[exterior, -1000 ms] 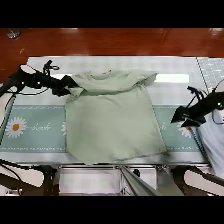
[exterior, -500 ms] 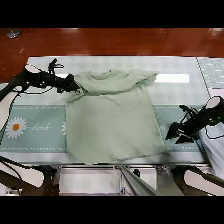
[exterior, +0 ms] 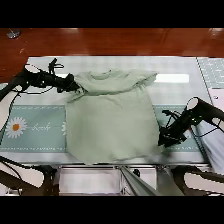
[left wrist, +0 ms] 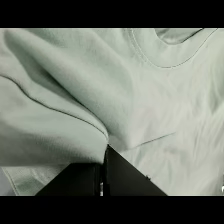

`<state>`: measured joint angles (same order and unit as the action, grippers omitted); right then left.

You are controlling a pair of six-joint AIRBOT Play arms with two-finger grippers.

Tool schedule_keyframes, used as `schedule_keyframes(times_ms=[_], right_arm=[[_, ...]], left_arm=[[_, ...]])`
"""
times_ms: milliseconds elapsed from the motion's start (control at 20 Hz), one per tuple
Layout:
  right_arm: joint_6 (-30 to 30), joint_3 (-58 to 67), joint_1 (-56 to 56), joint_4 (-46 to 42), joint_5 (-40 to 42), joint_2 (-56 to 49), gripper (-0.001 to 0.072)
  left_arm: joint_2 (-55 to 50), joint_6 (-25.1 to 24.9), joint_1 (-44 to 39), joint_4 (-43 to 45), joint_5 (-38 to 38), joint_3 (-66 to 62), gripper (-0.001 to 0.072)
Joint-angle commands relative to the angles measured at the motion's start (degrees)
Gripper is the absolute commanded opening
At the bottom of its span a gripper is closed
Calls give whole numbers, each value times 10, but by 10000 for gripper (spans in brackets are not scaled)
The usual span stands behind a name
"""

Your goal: Fold the shirts.

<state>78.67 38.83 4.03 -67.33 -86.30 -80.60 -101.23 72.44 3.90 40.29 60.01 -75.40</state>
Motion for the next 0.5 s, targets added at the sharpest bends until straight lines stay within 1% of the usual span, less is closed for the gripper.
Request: schedule_keyframes(times_ms=[0, 50, 150, 300, 350, 450], right_arm=[[-6, 0, -28, 6, 13, -8, 158], [-16, 5, -26, 9, 11, -8, 28], [-27, 35, -10, 8, -1, -5, 21], [-26, 128, 47, 3, -7, -4, 20], [-21, 165, 71, -1, 3, -4, 20], [19, 247, 120, -5, 58, -6, 20]], left_arm=[[4, 0, 1, 0, 0, 0, 28], [8, 0, 5, 0, 0, 0, 28], [23, 0, 21, 0, 1, 0, 28], [62, 0, 58, 19, 11, 0, 28], [81, 0, 68, 26, 12, 5, 27], [145, -19, 74, 31, -16, 50, 27]])
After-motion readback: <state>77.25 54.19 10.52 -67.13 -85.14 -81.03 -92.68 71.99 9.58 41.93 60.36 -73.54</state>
